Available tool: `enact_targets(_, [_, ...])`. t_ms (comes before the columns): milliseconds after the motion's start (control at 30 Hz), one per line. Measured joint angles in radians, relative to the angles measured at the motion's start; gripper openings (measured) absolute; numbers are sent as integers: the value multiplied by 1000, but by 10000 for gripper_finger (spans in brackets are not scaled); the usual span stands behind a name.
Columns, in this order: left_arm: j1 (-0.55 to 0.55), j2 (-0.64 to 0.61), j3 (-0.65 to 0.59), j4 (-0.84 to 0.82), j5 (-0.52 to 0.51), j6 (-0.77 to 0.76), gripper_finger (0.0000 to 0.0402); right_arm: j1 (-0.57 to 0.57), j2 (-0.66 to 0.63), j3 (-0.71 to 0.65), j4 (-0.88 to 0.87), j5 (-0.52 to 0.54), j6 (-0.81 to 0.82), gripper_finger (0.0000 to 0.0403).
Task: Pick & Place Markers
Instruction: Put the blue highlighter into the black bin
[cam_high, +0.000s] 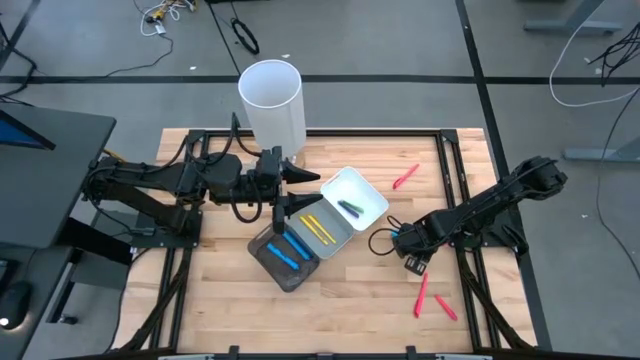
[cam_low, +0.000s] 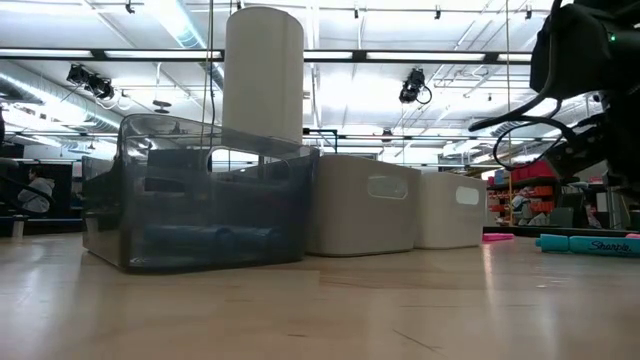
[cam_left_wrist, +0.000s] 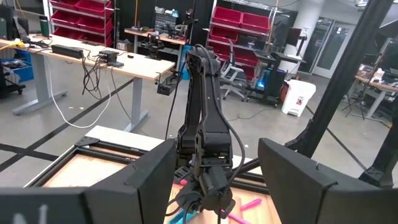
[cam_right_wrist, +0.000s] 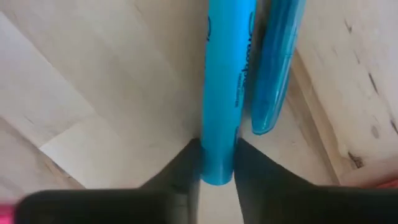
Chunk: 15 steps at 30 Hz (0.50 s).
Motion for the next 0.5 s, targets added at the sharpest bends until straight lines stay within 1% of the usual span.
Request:
enact_targets(67, [0,0,0,0,0,-1,236,0,-1,2,0,-5,8,46])
enact_targets(100, [0,0,0,0,1,-4,236,0,-2,2,-1,-6,14,42])
enact_targets(300, [0,0,0,0,52,-21,236,1,-15,5,-11,-9,34,42])
enact_targets(433, [0,0,0,0,49,-21,236,2,-45,58,-72,-13,27,42])
enact_targets(500, [1,-2,0,-1,39,-18,236,2,-65,95,-116,4,19,42])
